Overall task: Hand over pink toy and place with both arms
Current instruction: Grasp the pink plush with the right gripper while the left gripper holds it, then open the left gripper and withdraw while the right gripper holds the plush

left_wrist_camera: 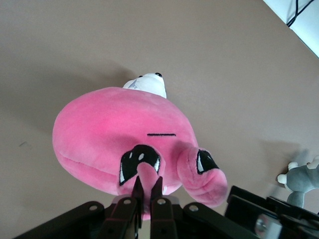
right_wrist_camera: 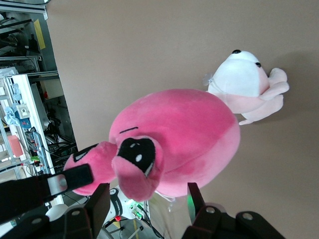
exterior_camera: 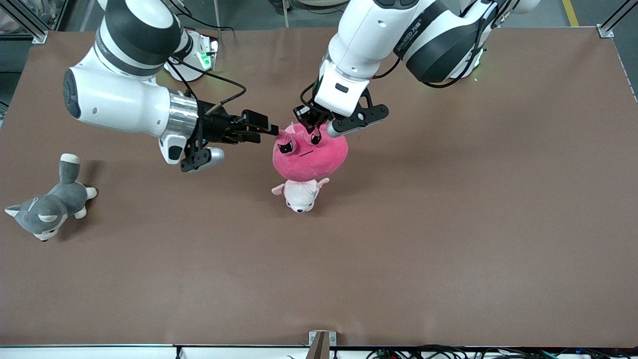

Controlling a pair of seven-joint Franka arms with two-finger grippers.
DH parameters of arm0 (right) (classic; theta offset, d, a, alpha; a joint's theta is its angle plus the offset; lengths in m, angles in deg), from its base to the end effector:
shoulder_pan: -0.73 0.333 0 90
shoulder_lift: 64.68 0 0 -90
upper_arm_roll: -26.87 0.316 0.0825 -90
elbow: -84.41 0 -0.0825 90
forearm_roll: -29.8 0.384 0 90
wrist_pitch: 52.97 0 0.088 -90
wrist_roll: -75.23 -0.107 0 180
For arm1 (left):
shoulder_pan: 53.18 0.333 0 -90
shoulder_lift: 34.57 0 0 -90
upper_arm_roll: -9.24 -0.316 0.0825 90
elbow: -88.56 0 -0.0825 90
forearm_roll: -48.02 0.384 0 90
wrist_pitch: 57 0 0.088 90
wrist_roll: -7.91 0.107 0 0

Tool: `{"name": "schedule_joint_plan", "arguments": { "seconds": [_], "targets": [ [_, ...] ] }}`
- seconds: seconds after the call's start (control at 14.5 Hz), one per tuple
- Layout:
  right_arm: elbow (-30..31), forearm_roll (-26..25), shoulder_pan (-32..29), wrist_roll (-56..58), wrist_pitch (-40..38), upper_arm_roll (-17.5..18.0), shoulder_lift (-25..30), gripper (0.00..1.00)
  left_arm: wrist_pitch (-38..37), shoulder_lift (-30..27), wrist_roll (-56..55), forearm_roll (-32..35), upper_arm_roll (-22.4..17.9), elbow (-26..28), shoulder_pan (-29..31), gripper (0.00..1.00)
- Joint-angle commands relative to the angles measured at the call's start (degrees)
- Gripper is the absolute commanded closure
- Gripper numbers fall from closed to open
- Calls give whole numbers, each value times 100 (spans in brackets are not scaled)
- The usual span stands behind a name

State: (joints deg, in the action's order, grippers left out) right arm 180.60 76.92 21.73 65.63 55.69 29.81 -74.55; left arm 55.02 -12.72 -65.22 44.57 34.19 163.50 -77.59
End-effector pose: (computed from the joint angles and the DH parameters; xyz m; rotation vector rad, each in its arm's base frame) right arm 0.5517 0.3013 0.5234 -2.3610 0.0117 0.2344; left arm 0.4895 -0.4886 0.5724 2.6968 0.6610 -0.0573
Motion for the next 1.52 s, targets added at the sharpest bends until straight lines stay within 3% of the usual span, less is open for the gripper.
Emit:
{"name": "schedule_joint_plan", "arguments": {
  "seconds": [0.0, 0.28, 0.83, 0.97, 1.17, 1.31, 1.45],
  "targets": [
    [-259, 114, 167, -182, 58, -48, -191, 29, 74, 91, -210, -42, -8, -199, -125, 100],
    [-259, 70, 184, -174, 172, -48, -235, 33, 162, 126, -264, -42, -8, -199, -134, 100],
    [-242, -79, 193, -95, 164, -57, -341, 52, 197, 135, -264, -33, -17, -190, -169, 100],
    [-242, -264, 193, -86, 155, -57, -341, 67, 197, 135, -264, -33, -17, -173, -169, 96],
    [-242, -623, 141, -86, 120, -57, -341, 98, 189, 126, -264, -33, -17, -173, -161, 79],
    [-250, -862, 114, -112, 102, -83, -323, 100, 163, 118, -246, -33, -17, -173, -152, 57],
    [-259, -862, 36, -138, -107, -110, -288, 100, 118, 83, -229, 1, -34, -164, -91, 26]
  ]
}}
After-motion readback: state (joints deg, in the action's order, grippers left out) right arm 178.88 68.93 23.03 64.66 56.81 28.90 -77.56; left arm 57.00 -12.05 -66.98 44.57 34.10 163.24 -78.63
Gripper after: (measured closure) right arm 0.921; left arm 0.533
